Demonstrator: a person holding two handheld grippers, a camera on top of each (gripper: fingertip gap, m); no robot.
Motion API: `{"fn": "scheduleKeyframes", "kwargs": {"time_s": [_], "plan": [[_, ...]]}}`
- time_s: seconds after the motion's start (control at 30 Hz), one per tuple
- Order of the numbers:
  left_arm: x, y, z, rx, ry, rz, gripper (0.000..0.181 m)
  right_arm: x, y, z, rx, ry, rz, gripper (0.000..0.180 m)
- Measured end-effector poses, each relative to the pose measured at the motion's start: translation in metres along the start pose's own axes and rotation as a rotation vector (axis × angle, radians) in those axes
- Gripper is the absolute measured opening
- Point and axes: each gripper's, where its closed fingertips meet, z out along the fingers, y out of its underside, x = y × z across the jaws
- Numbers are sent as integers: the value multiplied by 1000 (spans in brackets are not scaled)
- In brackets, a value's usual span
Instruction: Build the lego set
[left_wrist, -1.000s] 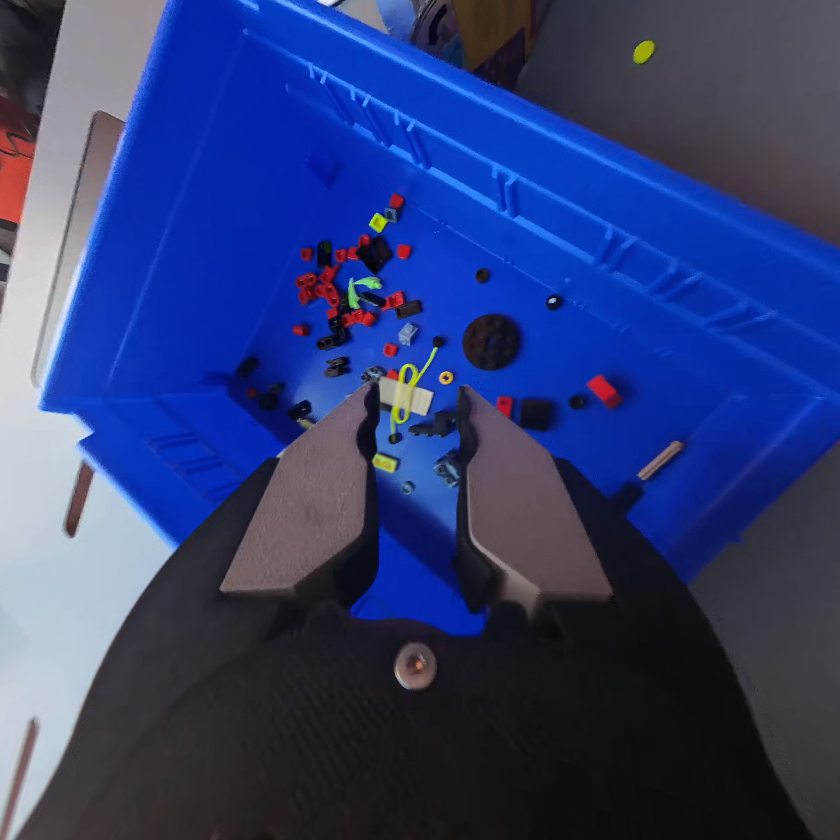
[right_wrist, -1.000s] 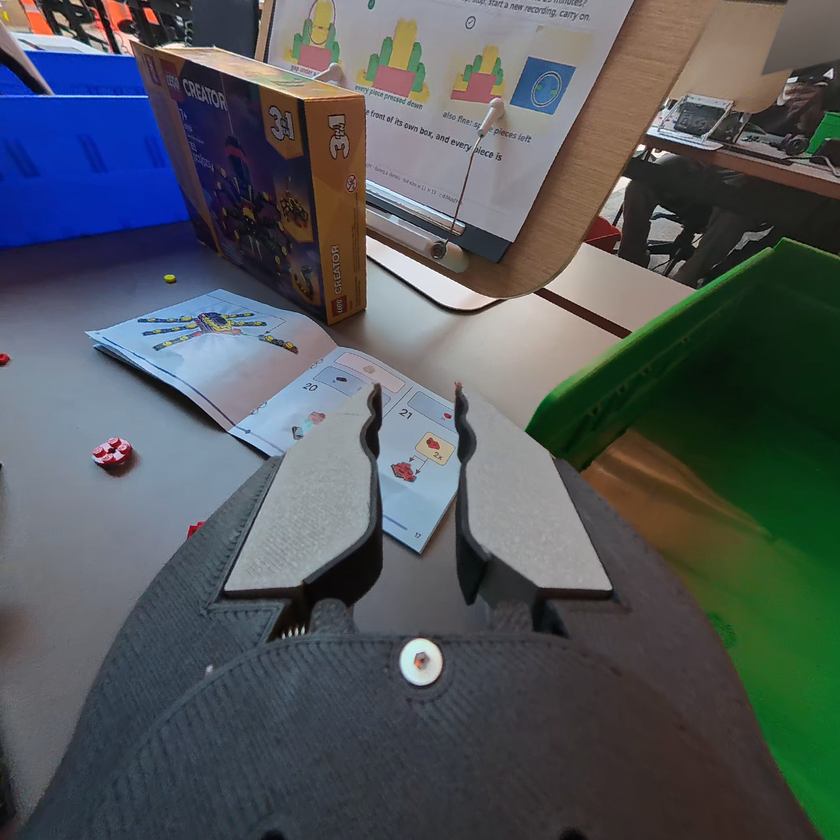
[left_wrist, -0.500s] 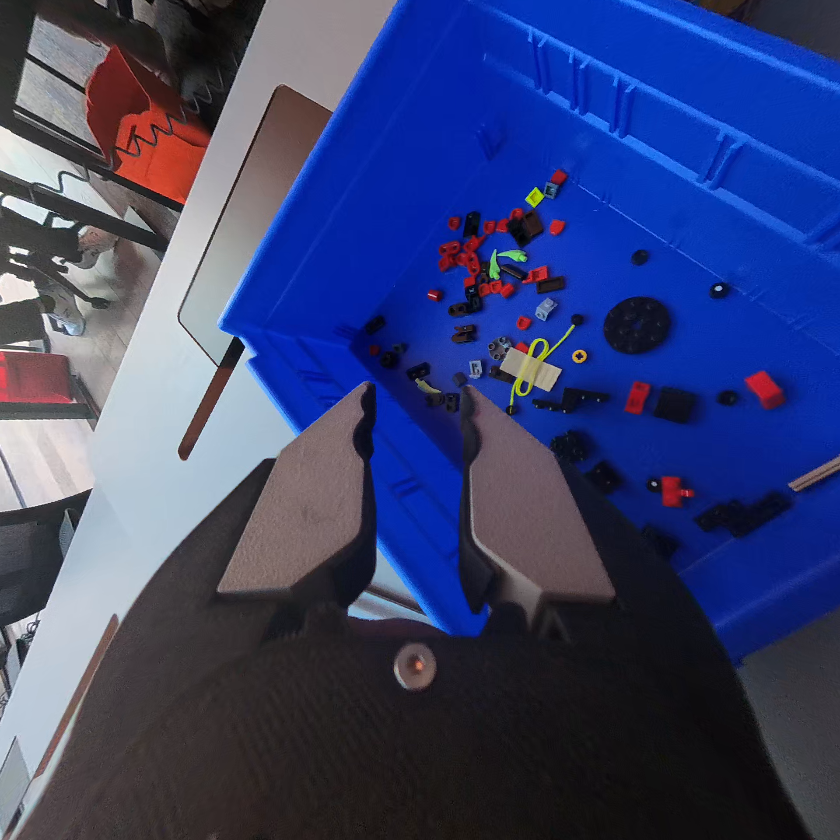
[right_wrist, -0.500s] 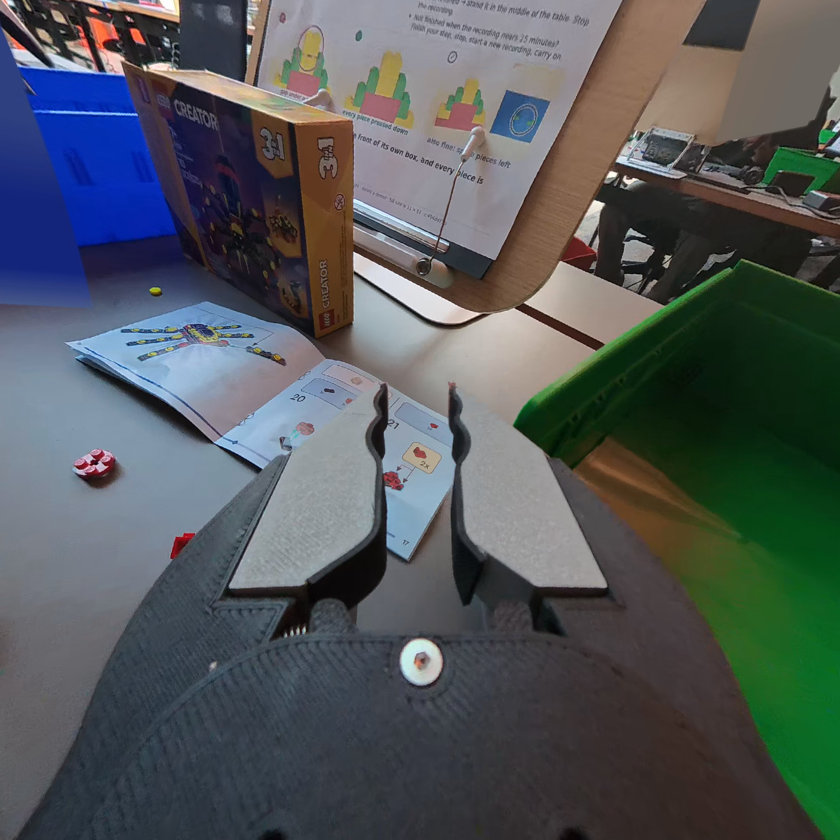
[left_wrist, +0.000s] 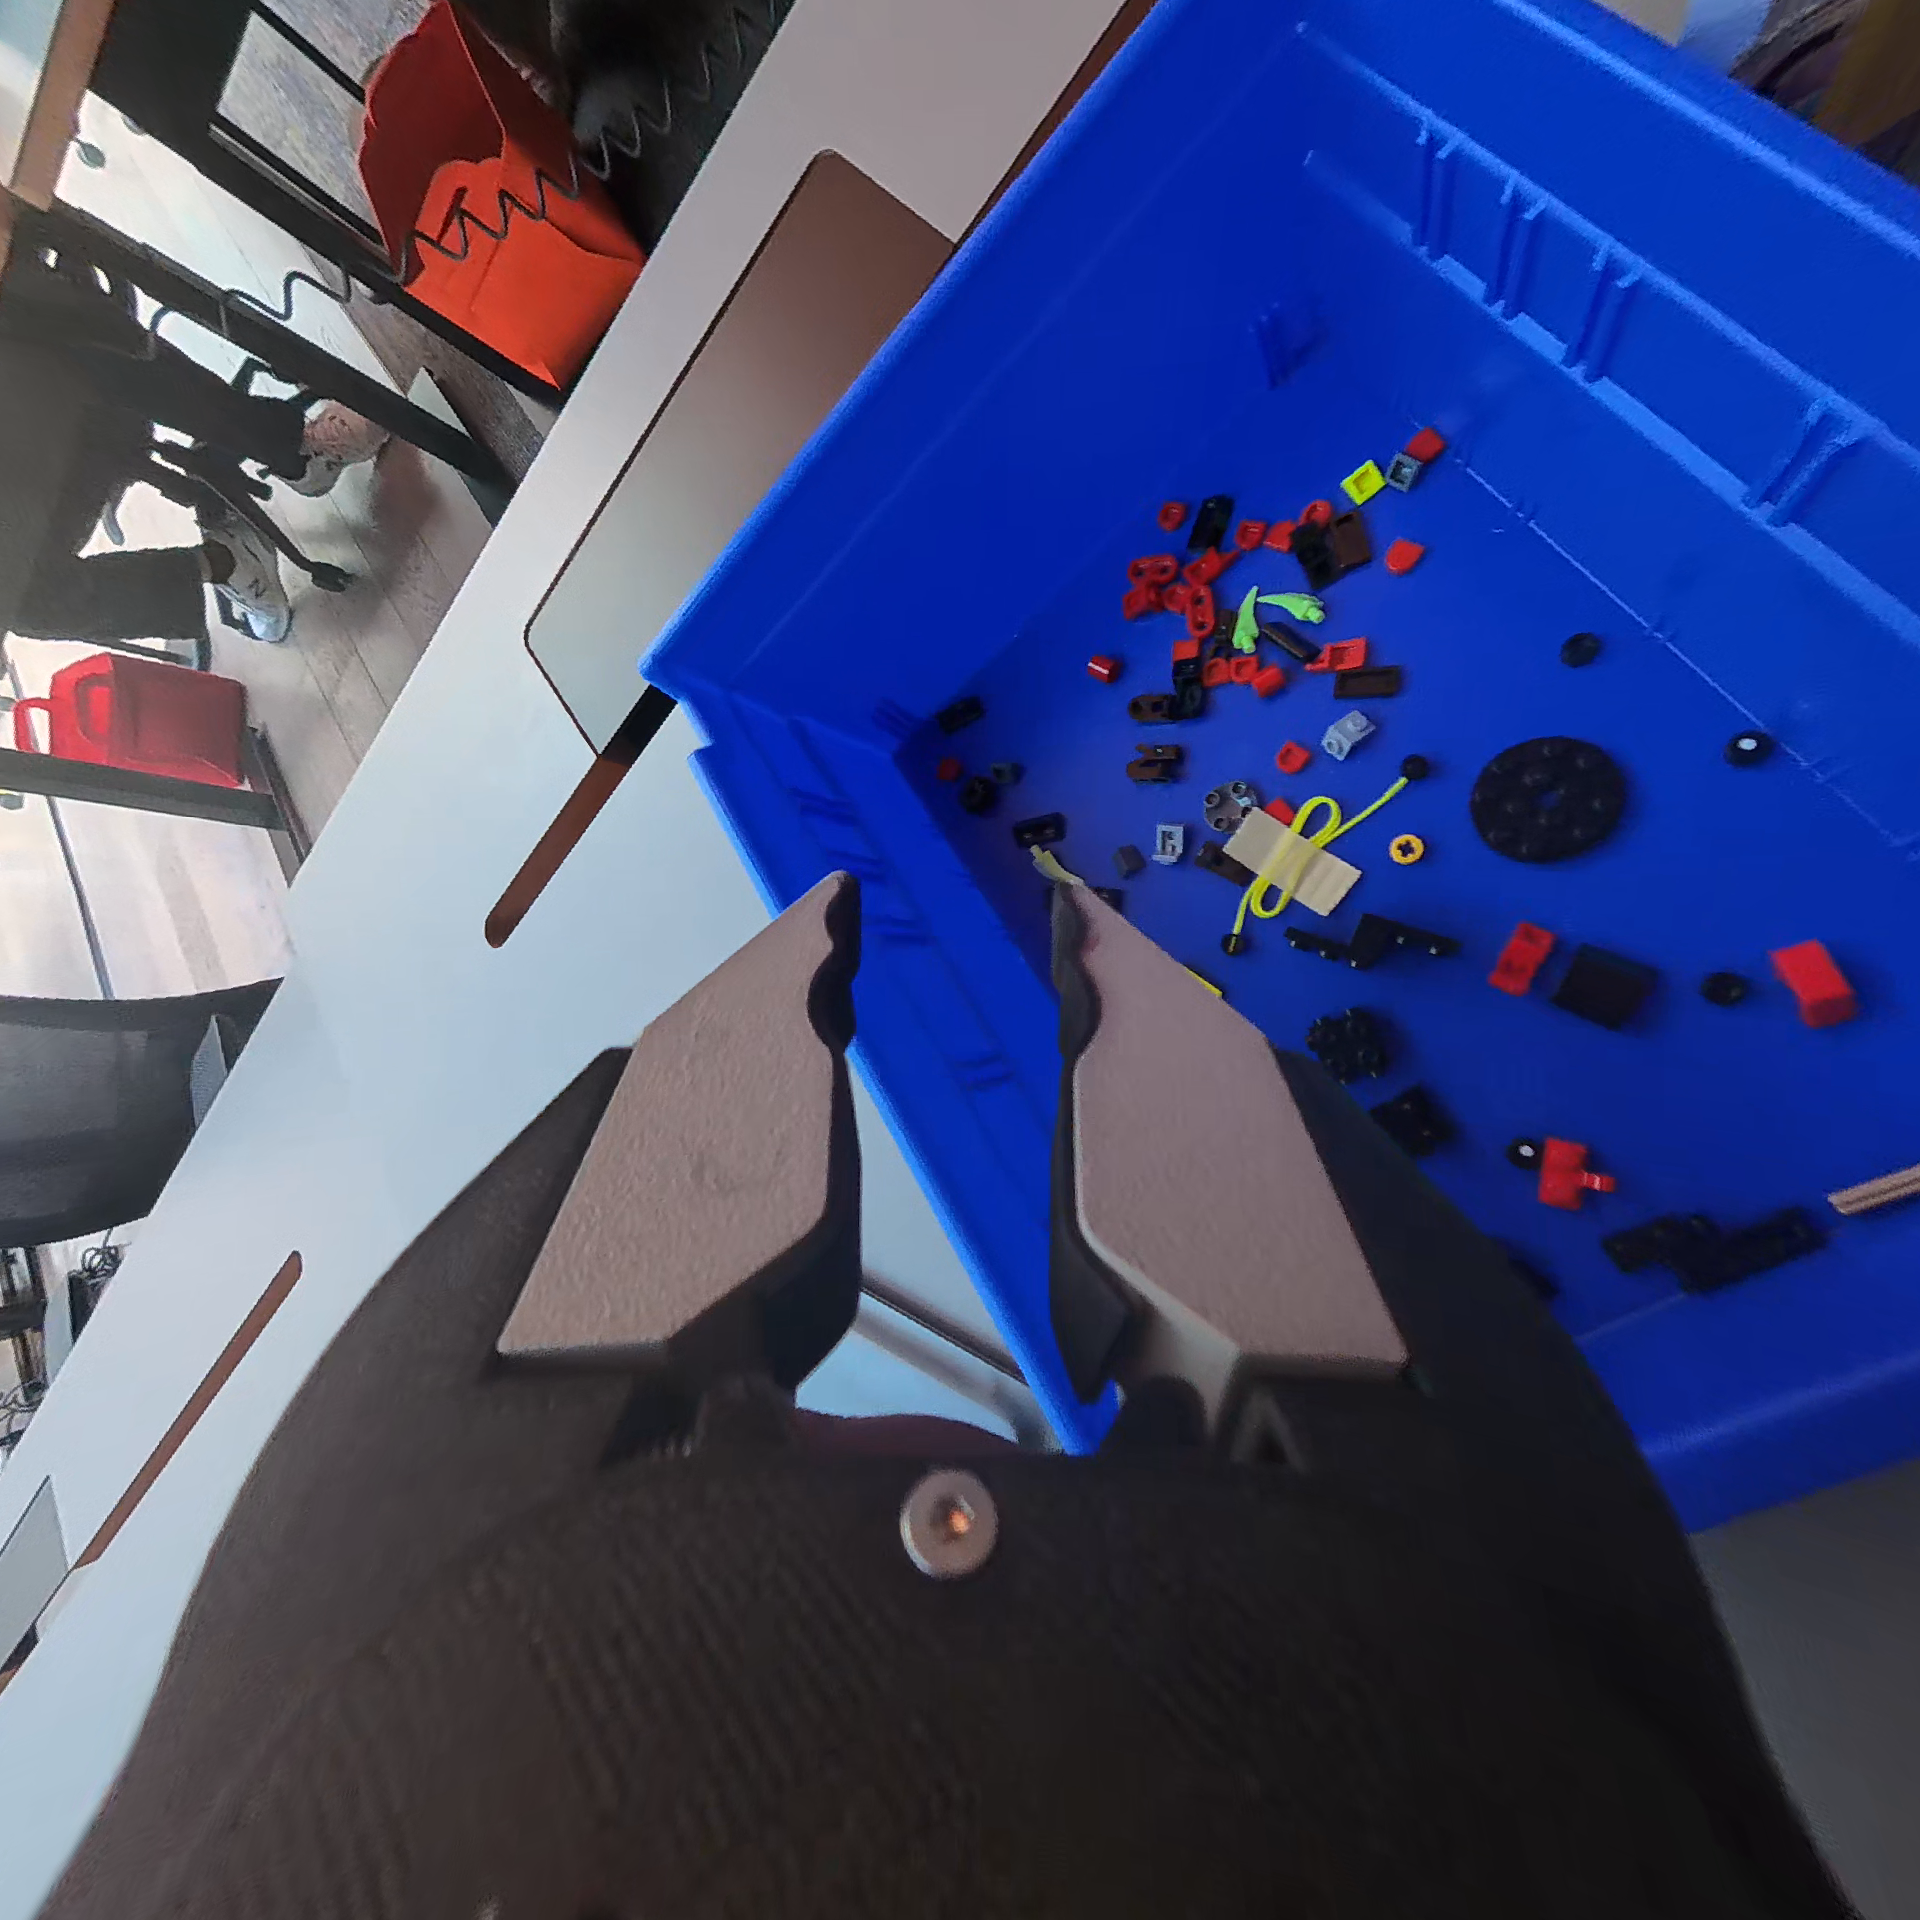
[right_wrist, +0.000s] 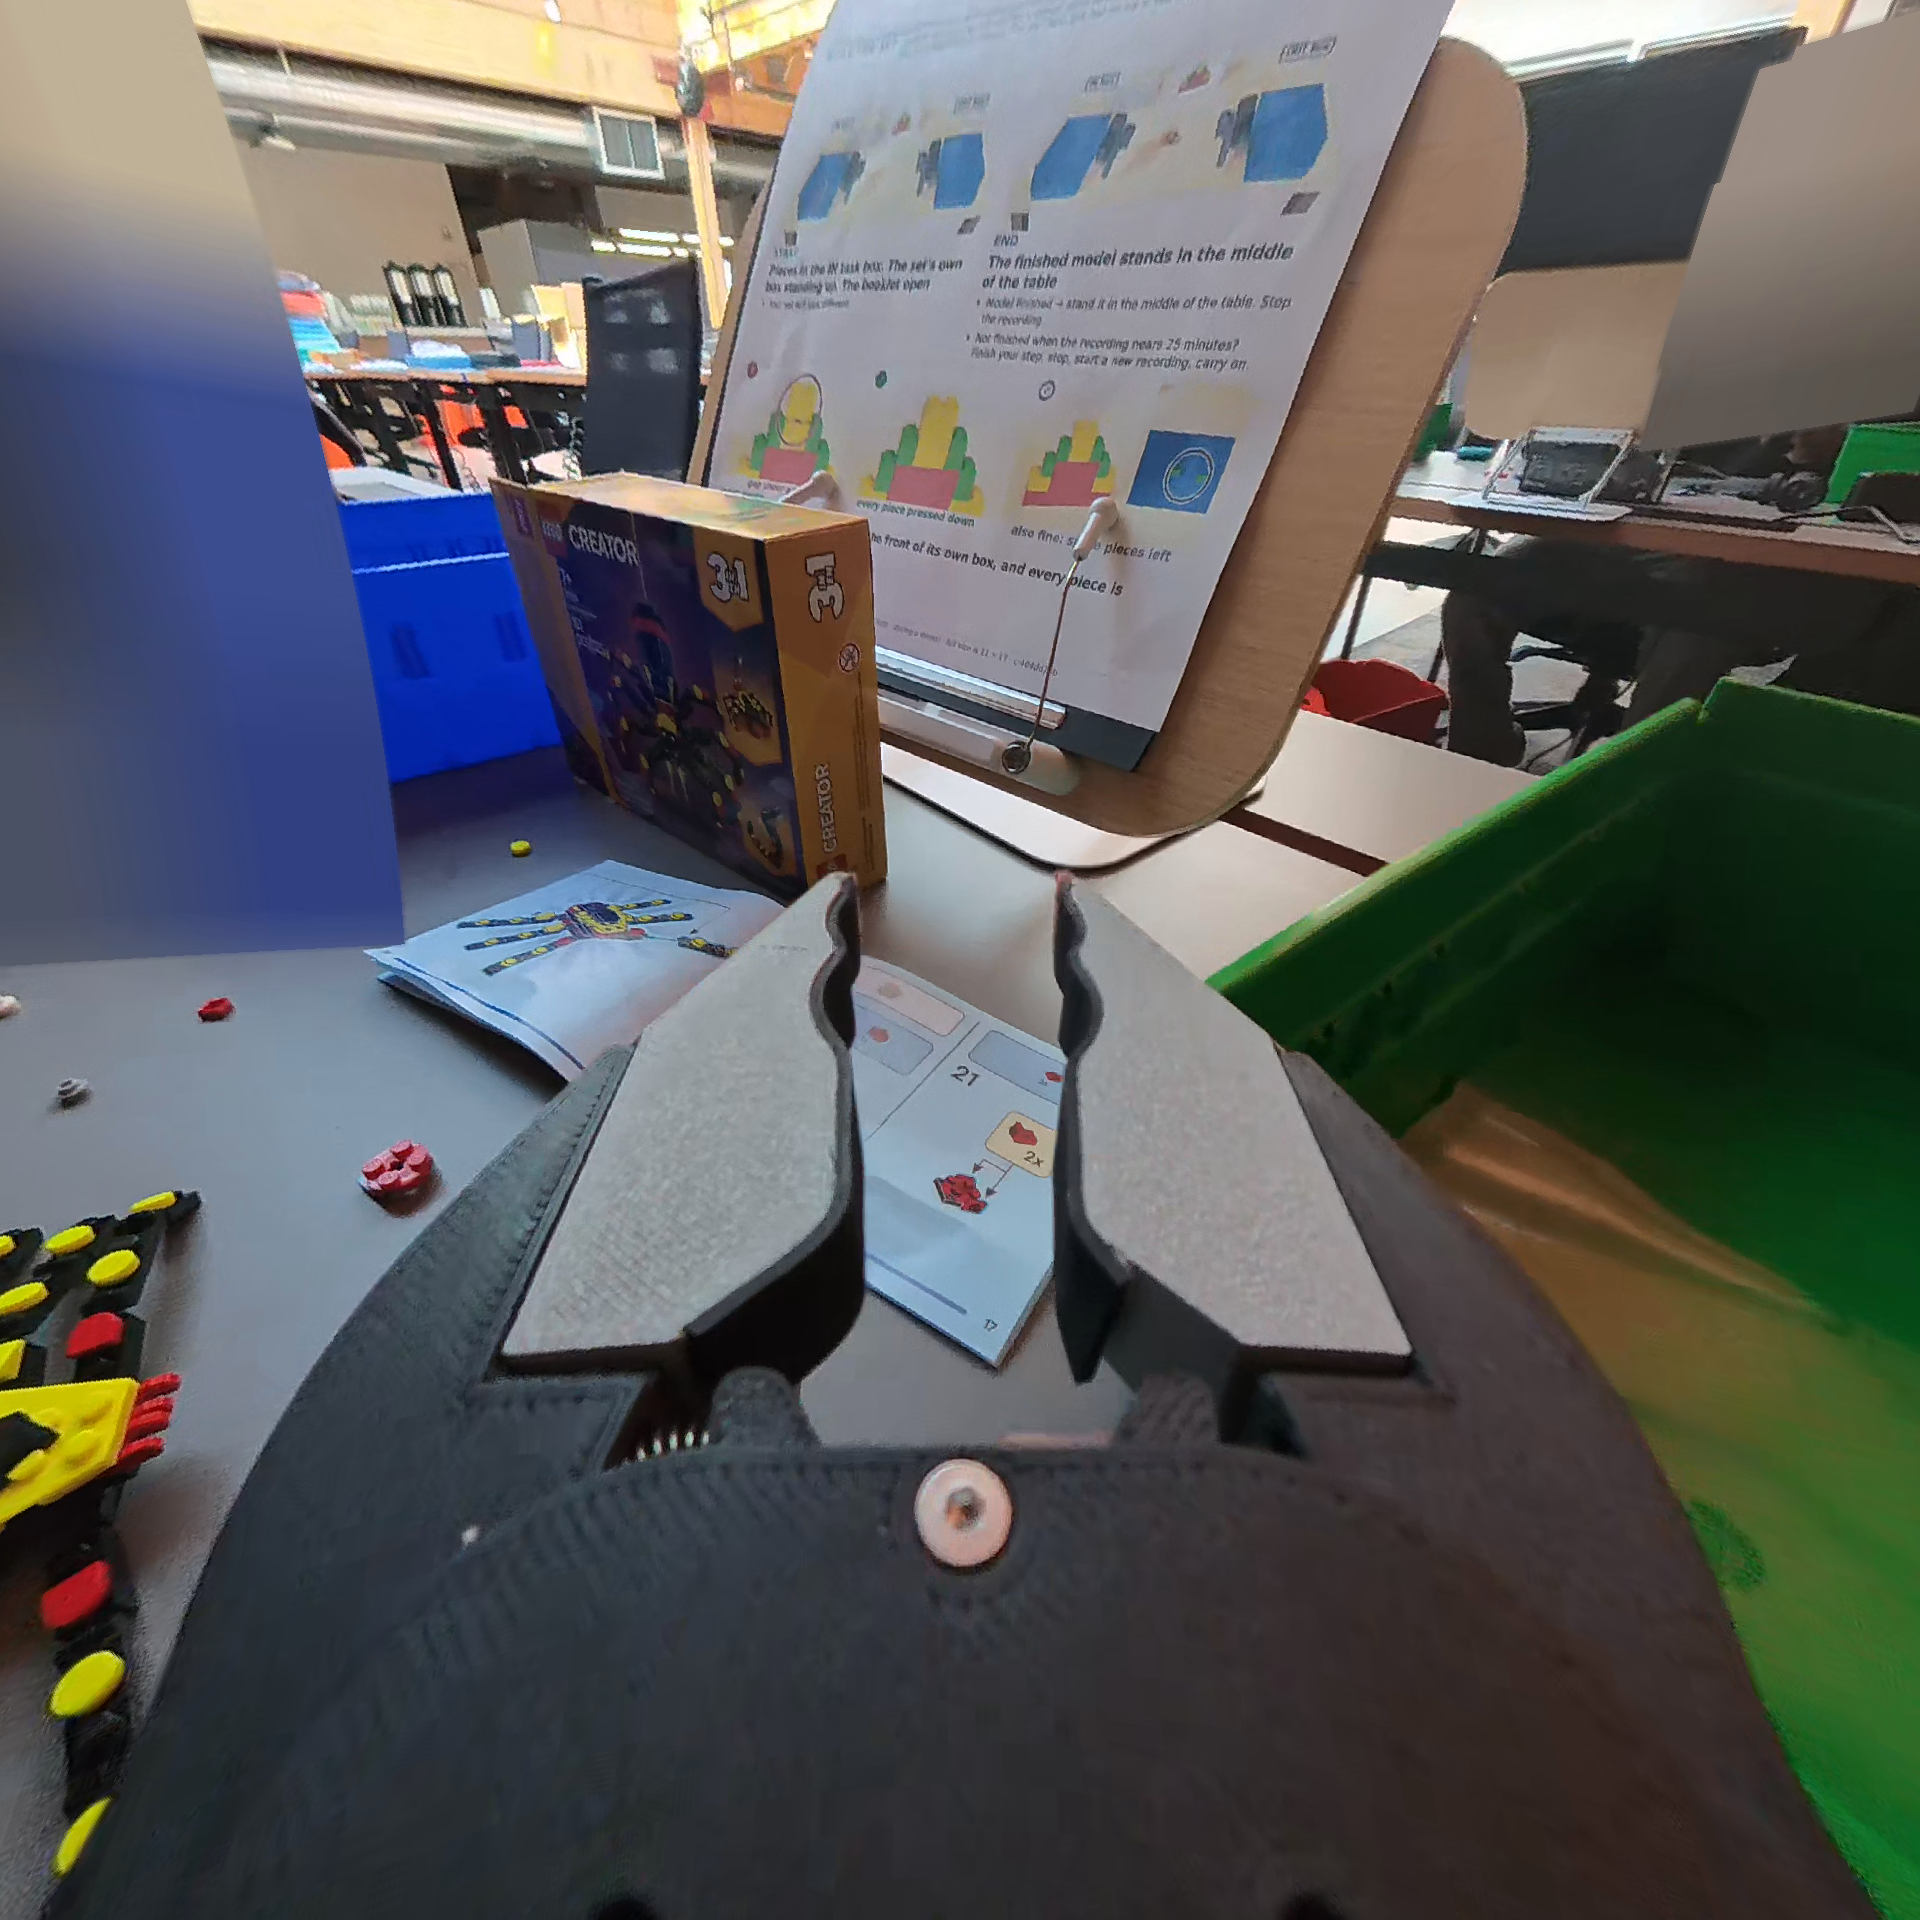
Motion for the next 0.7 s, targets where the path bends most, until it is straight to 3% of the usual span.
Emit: {"fn": "scheduleKeyframes", "kwargs": {"time_s": [0.43, 0.7], "plan": [[6, 13, 36, -71, 51, -22, 35, -8, -1, 4, 12, -41, 21, 40], [10, 14, 39, -73, 63, -18, 35, -7, -1, 3, 11, -34, 19, 40]]}}
